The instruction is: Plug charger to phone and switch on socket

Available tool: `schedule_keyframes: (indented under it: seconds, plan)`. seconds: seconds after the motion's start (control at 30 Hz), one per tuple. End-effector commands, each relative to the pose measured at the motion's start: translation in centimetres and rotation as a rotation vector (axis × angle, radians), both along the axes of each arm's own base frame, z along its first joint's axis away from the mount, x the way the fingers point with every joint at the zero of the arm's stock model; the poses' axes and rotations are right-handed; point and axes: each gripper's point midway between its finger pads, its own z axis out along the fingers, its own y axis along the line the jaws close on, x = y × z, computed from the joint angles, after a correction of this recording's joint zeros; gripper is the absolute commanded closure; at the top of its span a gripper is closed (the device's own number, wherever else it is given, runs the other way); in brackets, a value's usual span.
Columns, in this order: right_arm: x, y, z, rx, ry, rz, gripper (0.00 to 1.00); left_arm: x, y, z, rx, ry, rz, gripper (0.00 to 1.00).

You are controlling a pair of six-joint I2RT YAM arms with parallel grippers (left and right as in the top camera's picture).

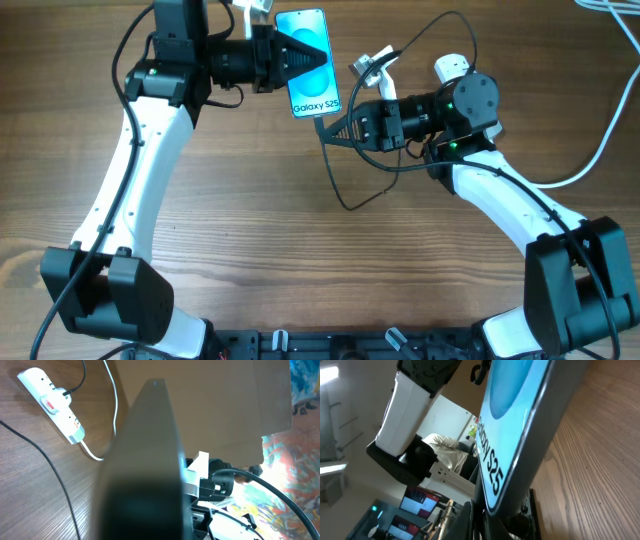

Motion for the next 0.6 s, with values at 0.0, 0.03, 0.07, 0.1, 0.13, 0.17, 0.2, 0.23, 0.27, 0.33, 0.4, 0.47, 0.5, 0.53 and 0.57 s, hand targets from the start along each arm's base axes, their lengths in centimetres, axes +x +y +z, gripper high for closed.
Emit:
schedule_keyframes:
  seconds: [0.0, 0.03, 0.07, 0.1, 0.13, 0.17, 0.2, 0.23, 0.27, 0.33, 0.4, 0.47, 0.5, 0.53, 0.57]
  plan:
    - [1.06, 0.21, 1.38, 0.039, -0.032, -0.071, 0.85, -0.84, -0.10, 1.20, -0.017, -0.030, -0.025, 0.96]
    - [1.13, 0.22, 1.38, 0.039, -0.029, -0.075, 0.67, -0.83, -0.10, 1.20, -0.017, -0.030, -0.025, 0.96]
    - [1.17, 0.23, 1.28, 0.036, -0.020, -0.075, 0.65, -0.83, -0.10, 1.20, -0.017, -0.030, -0.025, 0.96]
    - [1.24, 0.25, 1.24, 0.035, -0.014, -0.078, 0.64, -0.83, -0.10, 1.20, -0.017, -0.030, -0.025, 0.96]
    - [1.29, 0.26, 1.18, 0.033, -0.007, -0.079, 0.59, -0.83, -0.10, 1.20, -0.017, -0.030, -0.025, 0.96]
    - [1.37, 0.27, 1.16, 0.033, -0.003, -0.083, 0.57, -0.83, -0.10, 1.20, -0.017, -0.030, -0.025, 0.96]
    - [1.51, 0.29, 1.13, 0.032, 0.005, -0.090, 0.57, -0.83, -0.10, 1.20, -0.017, -0.030, -0.025, 0.96]
    - [1.59, 0.31, 1.08, 0.031, 0.012, -0.094, 0.57, -0.83, -0.10, 1.20, -0.017, -0.030, -0.025, 0.96]
    - [1.69, 0.33, 1.03, 0.030, 0.019, -0.098, 0.61, -0.83, -0.10, 1.20, -0.017, -0.030, -0.025, 0.96]
    - [1.75, 0.34, 0.94, 0.028, 0.025, -0.100, 0.66, -0.83, -0.10, 1.20, -0.017, -0.030, -0.025, 0.96]
    - [1.79, 0.35, 0.84, 0.024, 0.034, -0.101, 0.67, -0.83, -0.10, 1.20, -0.017, -0.030, -0.025, 0.96]
    - [1.79, 0.35, 0.84, 0.024, 0.034, -0.101, 0.68, -0.84, -0.10, 1.19, -0.017, -0.029, -0.025, 0.96]
    - [1.79, 0.35, 0.85, 0.024, 0.034, -0.101, 0.67, -0.84, -0.10, 1.19, -0.017, -0.028, -0.025, 0.96]
    - [1.80, 0.35, 0.85, 0.024, 0.034, -0.101, 0.67, -0.84, -0.10, 1.19, -0.018, -0.023, -0.024, 0.96]
    - [1.84, 0.36, 0.86, 0.025, 0.034, -0.104, 0.67, -0.84, -0.10, 1.19, -0.018, -0.019, -0.023, 0.96]
